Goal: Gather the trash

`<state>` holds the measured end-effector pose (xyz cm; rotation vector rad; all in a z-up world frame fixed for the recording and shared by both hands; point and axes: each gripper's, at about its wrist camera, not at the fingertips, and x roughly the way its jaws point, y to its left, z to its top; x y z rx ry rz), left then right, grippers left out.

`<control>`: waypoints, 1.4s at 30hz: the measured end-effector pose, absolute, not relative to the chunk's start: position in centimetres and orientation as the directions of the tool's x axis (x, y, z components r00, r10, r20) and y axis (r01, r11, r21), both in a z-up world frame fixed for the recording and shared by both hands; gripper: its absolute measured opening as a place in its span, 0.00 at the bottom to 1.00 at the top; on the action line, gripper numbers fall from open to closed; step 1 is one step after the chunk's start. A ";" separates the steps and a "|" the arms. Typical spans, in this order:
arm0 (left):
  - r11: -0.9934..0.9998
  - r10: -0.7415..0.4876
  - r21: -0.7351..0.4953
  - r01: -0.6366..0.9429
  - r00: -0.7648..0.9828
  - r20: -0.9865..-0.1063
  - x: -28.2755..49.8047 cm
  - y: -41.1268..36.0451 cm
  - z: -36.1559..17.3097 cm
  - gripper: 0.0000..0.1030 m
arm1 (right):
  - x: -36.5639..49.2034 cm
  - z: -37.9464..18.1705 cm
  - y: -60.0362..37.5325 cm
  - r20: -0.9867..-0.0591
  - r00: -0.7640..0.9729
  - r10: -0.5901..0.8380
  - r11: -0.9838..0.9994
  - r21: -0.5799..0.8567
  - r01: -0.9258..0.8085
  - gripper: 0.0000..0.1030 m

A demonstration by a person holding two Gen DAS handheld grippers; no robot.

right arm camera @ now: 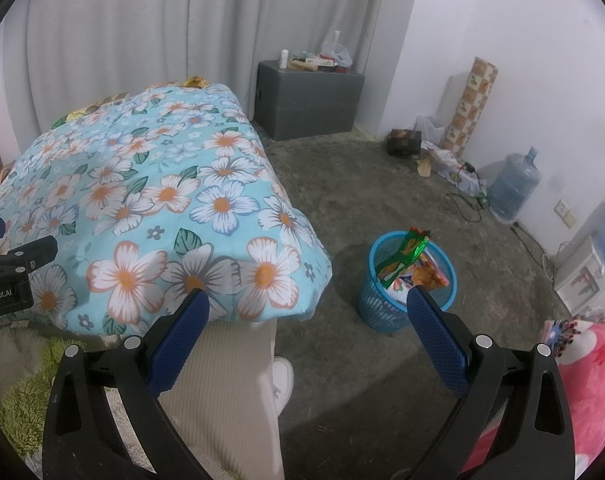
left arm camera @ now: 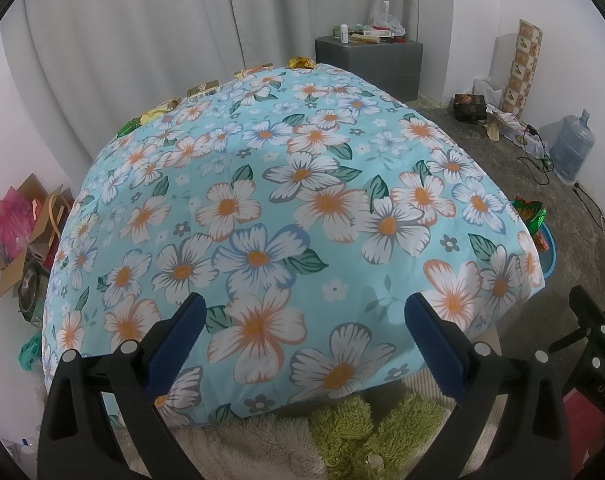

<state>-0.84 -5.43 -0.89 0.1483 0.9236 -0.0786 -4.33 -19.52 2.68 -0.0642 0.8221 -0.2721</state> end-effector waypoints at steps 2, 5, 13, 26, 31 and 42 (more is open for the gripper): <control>0.987 -0.003 0.095 0.132 0.600 -0.800 -0.9 -5.4 -0.9 0.95 | -4.4 2.7 -19.6 -0.714 0.649 -0.263 0.964 -0.160 0.214 0.92; 0.987 -0.003 0.095 0.132 0.599 -0.801 -0.9 -5.4 -1.0 0.95 | -4.4 2.6 -19.5 -0.715 0.648 -0.264 0.963 -0.162 0.215 0.92; 0.987 -0.003 0.095 0.131 0.600 -0.800 -0.8 -5.4 -1.0 0.95 | -4.5 2.6 -19.5 -0.714 0.648 -0.263 0.963 -0.161 0.214 0.92; 0.987 -0.004 0.094 0.132 0.599 -0.801 -0.8 -5.3 -1.0 0.95 | -4.5 2.6 -19.5 -0.714 0.649 -0.263 0.964 -0.160 0.215 0.92; 0.986 -0.004 0.095 0.135 0.598 -0.801 -0.7 -5.3 -1.0 0.95 | -4.5 2.6 -19.5 -0.715 0.647 -0.264 0.963 -0.161 0.214 0.92; 0.986 -0.004 0.095 0.134 0.598 -0.802 -0.8 -5.2 -1.0 0.95 | -4.4 2.6 -19.4 -0.714 0.648 -0.264 0.963 -0.161 0.214 0.92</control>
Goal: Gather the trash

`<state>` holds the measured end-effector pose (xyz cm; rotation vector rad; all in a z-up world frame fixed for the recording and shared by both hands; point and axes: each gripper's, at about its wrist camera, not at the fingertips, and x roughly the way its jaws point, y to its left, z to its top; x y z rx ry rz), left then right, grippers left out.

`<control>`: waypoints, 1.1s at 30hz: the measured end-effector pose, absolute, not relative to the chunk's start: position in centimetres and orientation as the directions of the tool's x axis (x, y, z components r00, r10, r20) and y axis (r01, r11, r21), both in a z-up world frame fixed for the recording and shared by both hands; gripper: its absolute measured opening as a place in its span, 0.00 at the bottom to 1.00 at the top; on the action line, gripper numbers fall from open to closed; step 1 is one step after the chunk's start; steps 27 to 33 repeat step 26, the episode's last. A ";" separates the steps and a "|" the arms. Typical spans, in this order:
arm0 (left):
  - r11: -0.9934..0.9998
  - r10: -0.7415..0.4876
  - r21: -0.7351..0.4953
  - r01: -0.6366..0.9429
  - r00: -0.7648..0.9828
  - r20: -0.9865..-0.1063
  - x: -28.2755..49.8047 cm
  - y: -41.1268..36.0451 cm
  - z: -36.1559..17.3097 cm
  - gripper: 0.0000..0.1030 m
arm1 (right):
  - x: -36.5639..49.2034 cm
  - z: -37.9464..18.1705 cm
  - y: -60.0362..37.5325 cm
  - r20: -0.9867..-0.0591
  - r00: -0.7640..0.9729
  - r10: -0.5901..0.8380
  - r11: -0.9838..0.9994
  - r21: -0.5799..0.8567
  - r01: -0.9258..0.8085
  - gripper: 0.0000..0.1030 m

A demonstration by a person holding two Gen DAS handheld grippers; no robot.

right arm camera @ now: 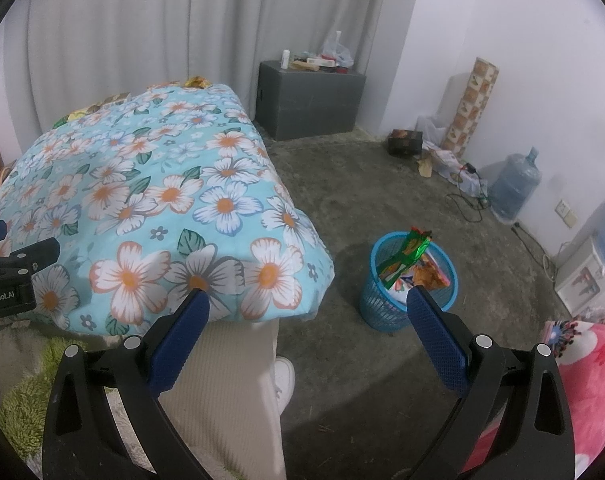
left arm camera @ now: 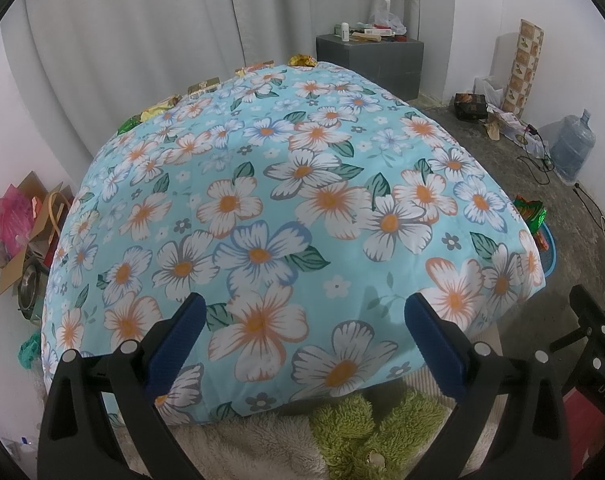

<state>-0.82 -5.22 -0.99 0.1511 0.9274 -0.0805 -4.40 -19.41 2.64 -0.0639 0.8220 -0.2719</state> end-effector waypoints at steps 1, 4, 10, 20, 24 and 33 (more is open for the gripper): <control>0.986 -0.004 0.095 0.135 0.598 -0.801 -0.7 -5.3 -1.0 0.95 | -4.5 2.6 -19.5 -0.714 0.648 -0.264 0.963 -0.162 0.214 0.92; 0.986 -0.005 0.095 0.136 0.599 -0.801 -0.8 -5.2 -1.0 0.95 | -4.4 2.6 -19.4 -0.715 0.648 -0.263 0.963 -0.160 0.215 0.92; 0.986 -0.005 0.095 0.135 0.598 -0.801 -0.6 -5.3 -0.9 0.95 | -4.4 2.6 -19.4 -0.714 0.648 -0.264 0.963 -0.161 0.215 0.92; 0.987 -0.006 0.093 0.135 0.597 -0.802 -0.7 -5.2 -0.9 0.95 | -4.4 2.6 -19.4 -0.714 0.648 -0.264 0.963 -0.160 0.215 0.92; 0.986 -0.007 0.093 0.137 0.596 -0.803 -0.6 -5.2 -0.9 0.95 | -4.4 2.6 -19.4 -0.714 0.648 -0.264 0.963 -0.161 0.216 0.92; 0.986 -0.007 0.094 0.138 0.597 -0.802 -0.6 -5.2 -0.9 0.95 | -4.4 2.6 -19.4 -0.714 0.648 -0.264 0.963 -0.161 0.216 0.92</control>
